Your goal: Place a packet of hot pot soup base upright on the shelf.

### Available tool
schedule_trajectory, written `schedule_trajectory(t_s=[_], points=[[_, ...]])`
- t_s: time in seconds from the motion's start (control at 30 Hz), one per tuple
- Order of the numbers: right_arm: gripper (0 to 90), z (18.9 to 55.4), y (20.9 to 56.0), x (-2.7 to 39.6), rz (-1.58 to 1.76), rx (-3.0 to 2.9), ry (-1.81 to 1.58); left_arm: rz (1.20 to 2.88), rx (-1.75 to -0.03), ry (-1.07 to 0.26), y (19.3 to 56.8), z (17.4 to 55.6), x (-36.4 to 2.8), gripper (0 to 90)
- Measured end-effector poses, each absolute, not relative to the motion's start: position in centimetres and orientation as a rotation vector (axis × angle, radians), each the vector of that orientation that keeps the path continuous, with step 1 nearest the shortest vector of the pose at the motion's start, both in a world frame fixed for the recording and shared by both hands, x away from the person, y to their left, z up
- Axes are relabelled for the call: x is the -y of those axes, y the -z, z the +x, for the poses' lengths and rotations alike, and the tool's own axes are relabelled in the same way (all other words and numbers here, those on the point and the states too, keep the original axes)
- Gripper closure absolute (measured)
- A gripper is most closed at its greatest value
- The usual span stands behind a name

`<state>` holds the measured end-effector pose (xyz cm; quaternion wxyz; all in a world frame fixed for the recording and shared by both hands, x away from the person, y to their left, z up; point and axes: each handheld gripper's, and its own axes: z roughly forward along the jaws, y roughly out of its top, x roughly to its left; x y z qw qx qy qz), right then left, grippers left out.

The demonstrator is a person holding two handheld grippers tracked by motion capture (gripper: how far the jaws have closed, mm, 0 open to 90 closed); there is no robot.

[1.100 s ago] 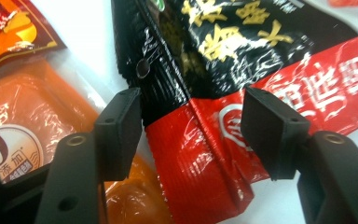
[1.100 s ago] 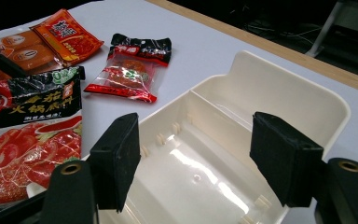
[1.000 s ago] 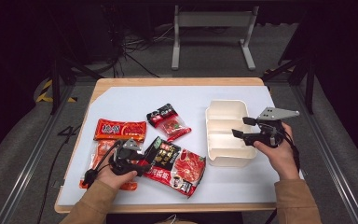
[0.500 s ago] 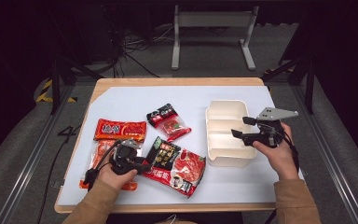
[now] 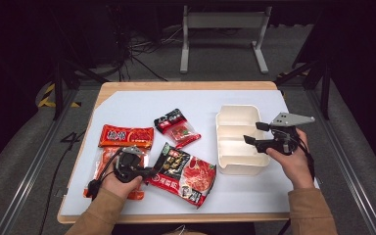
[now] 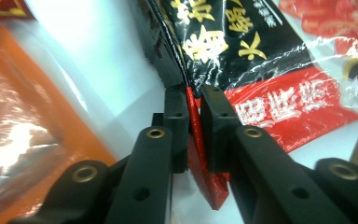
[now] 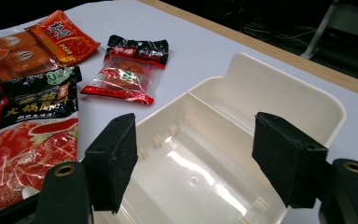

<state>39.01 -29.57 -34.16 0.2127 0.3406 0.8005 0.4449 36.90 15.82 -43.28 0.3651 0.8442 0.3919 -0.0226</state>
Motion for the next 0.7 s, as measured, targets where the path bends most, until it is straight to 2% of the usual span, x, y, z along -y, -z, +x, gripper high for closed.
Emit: schedule_trajectory(t_s=[0.7], points=[[32.3,37.6,31.8,28.8,0.880,-2.222,-1.458,1.926,-0.811,-0.249,36.5,34.4,-16.6,87.5]])
